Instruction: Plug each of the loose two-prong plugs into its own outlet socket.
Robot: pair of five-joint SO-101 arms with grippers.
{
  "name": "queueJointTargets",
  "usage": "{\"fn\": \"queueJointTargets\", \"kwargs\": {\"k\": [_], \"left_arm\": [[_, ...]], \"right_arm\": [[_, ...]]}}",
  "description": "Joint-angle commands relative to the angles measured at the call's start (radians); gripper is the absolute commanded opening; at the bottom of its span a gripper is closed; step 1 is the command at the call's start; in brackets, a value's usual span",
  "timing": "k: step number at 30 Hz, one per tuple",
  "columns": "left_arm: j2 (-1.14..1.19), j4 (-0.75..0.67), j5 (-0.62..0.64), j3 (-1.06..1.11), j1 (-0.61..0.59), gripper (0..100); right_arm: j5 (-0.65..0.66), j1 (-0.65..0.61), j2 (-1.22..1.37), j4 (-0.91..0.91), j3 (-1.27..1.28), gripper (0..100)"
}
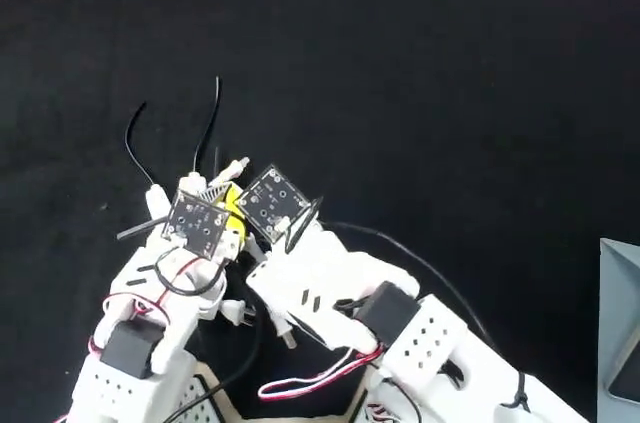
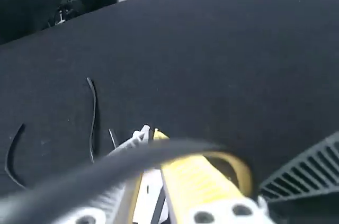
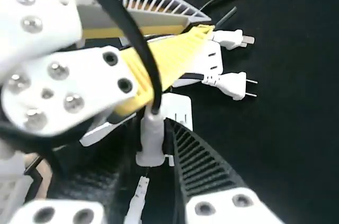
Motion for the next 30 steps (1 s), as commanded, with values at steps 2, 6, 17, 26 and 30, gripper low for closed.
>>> {"fn": "queueJointTargets", "kwargs": {"k": [2, 6, 17, 26, 30], "left_arm": [[-0.011, 0.08, -0.015, -0.093, 0.088, 3], [-0.011, 0.089, -0.015, -0.093, 0.11, 3], [-0.011, 0.092, -0.009, -0.14, -0.14, 3], [0.0, 0.288, -0.021, -0.231, -0.334, 5], [0.06, 0.385, -0.069, -0.325, -0.329, 12]], "right_arm": [[0.009, -0.032, -0.008, -0.017, -0.004, 1.2], [0.009, -0.031, -0.008, -0.017, -0.002, 1.2], [0.006, 0.204, -0.015, 0.005, -0.004, 1.2], [0.009, 0.506, -0.008, -0.087, -0.004, 1.2], [0.009, 0.6, -0.007, -0.144, 0.002, 1.2]]}}
